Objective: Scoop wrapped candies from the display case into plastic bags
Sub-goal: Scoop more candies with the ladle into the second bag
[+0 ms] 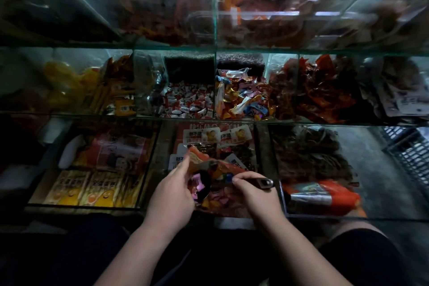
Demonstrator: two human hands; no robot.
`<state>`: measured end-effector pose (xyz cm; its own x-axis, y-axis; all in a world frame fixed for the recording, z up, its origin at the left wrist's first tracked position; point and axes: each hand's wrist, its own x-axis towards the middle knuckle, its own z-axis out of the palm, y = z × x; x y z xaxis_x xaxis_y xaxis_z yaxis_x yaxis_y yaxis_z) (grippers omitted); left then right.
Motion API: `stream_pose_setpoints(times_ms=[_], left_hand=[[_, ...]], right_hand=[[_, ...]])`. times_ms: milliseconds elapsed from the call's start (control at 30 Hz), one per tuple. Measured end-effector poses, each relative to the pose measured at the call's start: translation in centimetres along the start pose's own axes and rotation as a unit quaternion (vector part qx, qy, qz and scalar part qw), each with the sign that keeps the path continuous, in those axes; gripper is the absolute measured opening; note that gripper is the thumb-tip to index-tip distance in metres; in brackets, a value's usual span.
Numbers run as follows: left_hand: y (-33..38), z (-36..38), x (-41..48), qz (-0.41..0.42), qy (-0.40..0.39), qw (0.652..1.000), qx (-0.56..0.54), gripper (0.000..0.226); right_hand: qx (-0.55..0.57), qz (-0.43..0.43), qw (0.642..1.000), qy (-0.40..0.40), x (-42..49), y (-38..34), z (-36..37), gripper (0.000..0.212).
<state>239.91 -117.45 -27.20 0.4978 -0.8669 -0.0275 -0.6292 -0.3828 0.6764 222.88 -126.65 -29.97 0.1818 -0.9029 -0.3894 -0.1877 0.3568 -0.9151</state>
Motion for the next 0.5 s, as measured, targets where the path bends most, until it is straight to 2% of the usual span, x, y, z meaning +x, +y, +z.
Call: stream_pose_setpoints(times_ms=[133,233,300,400,500], left_hand=[[-0.3,-0.1,-0.1,-0.003,-0.007,1.0,-0.026,0.078],[-0.5,0.0,-0.3,-0.002,0.006,1.0,-0.014,0.076],[-0.7,0.1,-0.5,0.003,0.02,1.0,0.003,0.072],[-0.7,0.0,-0.4,0.004,0.018,1.0,0.017,0.071],[-0.1,-0.1,-0.4,0.007,0.011,1.0,-0.017,0.073]], right_hand=[[0.003,-0.013,1.0,-0.015,-0.7,-0.3,-0.2,0.02],[0.13,0.08,0.988,-0.02,-0.7,-0.4,-0.2,0.018],[0.194,0.103,0.976,0.002,-0.4,-0.4,-0.7,0.013],[0.254,0.088,0.963,0.018,-0.4,-0.6,-1.8,0.008],[0.272,0.078,0.959,0.006,-0.8,-0.8,-3.4,0.01]])
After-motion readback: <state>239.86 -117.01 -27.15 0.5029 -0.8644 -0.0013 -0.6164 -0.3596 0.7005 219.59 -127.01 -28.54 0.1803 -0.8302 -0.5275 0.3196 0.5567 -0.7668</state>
